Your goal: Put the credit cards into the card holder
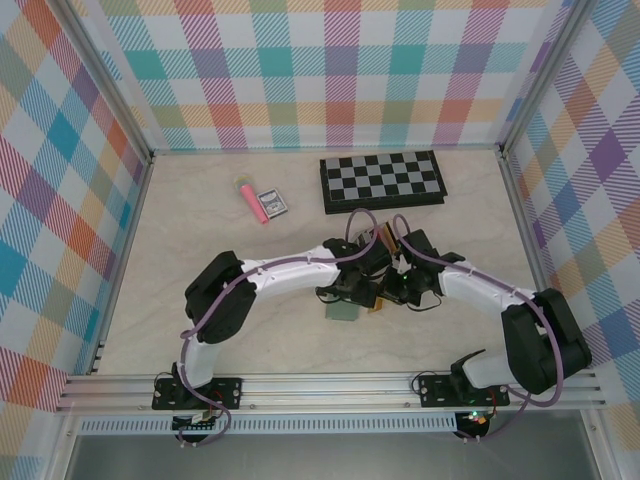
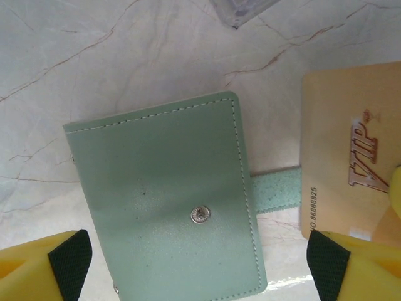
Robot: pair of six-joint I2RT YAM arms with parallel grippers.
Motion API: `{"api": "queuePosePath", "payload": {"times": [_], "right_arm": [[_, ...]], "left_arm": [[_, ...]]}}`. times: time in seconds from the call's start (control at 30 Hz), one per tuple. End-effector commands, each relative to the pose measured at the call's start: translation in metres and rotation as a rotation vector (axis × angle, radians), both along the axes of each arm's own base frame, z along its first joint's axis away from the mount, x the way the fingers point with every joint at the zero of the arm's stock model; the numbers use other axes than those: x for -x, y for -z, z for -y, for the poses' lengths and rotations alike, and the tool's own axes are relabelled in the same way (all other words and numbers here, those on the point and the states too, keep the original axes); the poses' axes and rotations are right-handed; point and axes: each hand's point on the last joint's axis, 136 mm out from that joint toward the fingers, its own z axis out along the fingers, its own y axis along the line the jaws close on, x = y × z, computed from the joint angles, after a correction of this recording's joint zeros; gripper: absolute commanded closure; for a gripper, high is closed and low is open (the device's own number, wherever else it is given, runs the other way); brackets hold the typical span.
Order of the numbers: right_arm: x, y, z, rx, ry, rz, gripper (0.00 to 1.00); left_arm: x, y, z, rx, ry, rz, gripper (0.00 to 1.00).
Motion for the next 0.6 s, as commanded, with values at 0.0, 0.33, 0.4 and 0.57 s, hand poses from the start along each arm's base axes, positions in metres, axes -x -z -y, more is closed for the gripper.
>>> {"api": "queuePosePath", "payload": {"times": [0.0, 0.33, 0.4, 0.57], "right_arm": [[0.007, 0.008, 0.007, 0.008, 0.025, -0.027, 0.93], [0.008, 0.015, 0.015, 0.046, 0.033, -0.042, 0.93], [0.008, 0.017, 0.017, 0.063, 0.034, -0.045, 0.93], [0.008, 0.018, 0.022, 0.095, 0.032, -0.048, 0.93]], "left_arm": [[-0.004, 0.001, -0.005, -0.069, -0.012, 0.020, 0.08], [-0.007, 0.020, -0.015, -0.170, -0.019, 0.013, 0.08], [-0.008, 0.019, -0.017, -0.183, -0.021, 0.021, 0.09], [-0.011, 0.007, -0.019, -0.181, -0.021, 0.044, 0.14]]}}
